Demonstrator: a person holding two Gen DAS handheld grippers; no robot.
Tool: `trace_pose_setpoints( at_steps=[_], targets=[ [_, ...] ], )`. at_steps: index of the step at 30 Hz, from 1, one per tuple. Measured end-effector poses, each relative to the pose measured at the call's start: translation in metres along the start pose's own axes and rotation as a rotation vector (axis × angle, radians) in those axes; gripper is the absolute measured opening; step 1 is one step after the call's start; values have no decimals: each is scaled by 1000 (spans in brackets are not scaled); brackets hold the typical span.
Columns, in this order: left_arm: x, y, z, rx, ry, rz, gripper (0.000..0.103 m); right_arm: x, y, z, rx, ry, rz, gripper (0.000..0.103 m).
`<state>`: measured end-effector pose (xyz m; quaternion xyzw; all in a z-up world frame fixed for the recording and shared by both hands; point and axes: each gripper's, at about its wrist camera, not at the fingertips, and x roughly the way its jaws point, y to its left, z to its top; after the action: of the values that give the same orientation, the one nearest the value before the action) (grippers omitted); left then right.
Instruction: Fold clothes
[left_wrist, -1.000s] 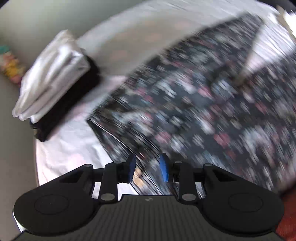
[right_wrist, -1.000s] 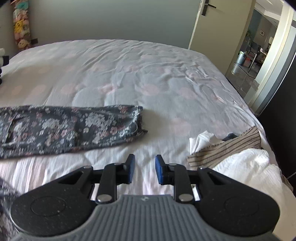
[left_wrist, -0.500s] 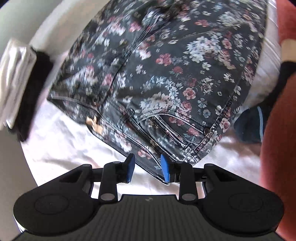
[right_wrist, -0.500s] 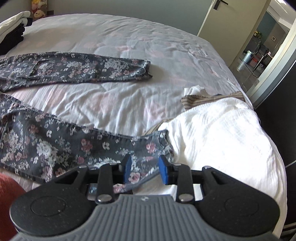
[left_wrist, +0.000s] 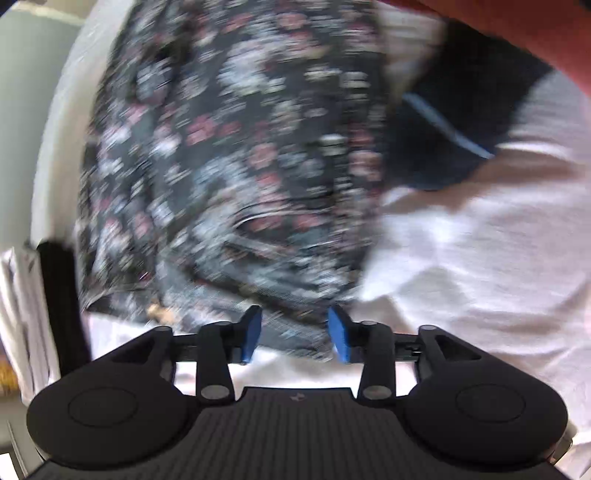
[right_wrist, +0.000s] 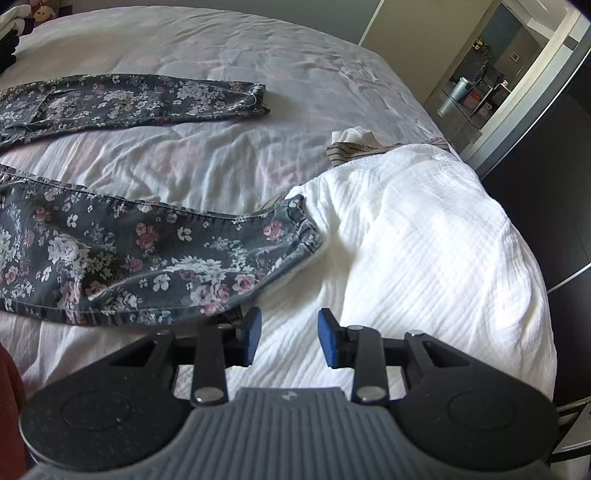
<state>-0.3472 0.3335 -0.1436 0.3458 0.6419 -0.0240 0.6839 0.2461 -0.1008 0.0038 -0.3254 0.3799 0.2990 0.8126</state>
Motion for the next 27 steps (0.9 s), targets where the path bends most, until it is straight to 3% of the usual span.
trace_pose_setpoints(
  at_steps=[3,5,11,13,16,19,23,27],
  targets=[
    [11,-18,3,60,-3,-5,51,-4,-6,-6,23,2,-20,38],
    [19,-23,3,58,3,11,51,-7,-8,-9,29,-2,-29,44],
    [21,-21,9,-91,23,48,50,-13,9,-19,-93,-25,15,46],
    [22,-20,10,-141,30,61,37,-10,23,-27,-215,-31,14,46],
    [23,-19,13,-216,40,80,28,-6,44,-38,-399,-40,13,46],
    [23,-17,16,-290,50,98,18,-1,69,-57,-682,-112,-69,46],
    [13,-10,17,-440,49,133,11,16,89,-66,-971,-192,-184,48],
    [-9,-6,15,-540,31,188,10,43,94,-61,-1110,-202,-303,48]
  ],
)
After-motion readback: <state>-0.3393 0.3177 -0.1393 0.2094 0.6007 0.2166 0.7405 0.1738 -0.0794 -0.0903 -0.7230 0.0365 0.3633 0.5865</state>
